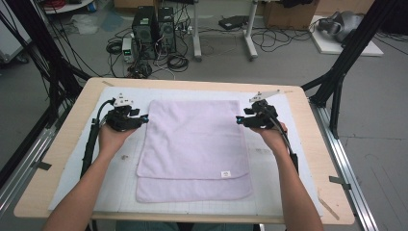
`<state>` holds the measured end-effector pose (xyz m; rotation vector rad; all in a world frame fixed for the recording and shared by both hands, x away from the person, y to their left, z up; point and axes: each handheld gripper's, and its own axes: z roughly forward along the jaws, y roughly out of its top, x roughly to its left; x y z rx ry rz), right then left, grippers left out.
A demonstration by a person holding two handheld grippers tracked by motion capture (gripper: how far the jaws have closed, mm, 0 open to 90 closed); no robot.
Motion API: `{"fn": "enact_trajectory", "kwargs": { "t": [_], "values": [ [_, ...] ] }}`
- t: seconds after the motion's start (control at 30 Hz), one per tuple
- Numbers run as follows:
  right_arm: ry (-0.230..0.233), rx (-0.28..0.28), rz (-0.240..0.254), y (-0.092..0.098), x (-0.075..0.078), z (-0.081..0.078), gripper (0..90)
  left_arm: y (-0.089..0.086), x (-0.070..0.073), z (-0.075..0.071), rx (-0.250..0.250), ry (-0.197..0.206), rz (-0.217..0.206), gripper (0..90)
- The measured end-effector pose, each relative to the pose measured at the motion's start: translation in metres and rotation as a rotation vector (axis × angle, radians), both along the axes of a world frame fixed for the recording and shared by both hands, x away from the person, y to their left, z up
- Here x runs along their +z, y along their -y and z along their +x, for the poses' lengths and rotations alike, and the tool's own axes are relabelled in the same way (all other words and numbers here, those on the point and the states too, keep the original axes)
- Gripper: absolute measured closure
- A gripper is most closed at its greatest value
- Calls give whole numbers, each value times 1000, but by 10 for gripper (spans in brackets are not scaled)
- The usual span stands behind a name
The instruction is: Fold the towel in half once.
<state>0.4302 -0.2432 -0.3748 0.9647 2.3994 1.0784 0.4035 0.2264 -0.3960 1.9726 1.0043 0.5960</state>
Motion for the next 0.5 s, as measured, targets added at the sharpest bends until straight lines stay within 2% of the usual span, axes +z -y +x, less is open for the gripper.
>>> {"fn": "enact_trajectory", "kwargs": {
  "t": [0.1,0.17,0.23,0.27,0.4,0.43,0.5],
  "values": [
    [4,48,18,-1,0,-24,462,-1,-2,-23,-38,0,-20,520],
    [-1,85,37,-2,-4,-41,462,1,-5,-37,-71,4,-15,519],
    [-7,112,29,-4,-9,-55,458,3,-6,-48,-101,-5,5,514],
    [-15,126,35,-5,-12,-62,458,4,-8,-55,-108,10,5,509],
    [-48,181,28,-7,-22,-90,453,4,-12,-78,-149,6,-19,520],
    [-52,192,20,-8,-24,-97,462,3,-14,-84,-161,5,-17,523],
    [-42,213,40,-7,-29,-108,481,3,-19,-96,-181,3,-25,546]
  ]
}}
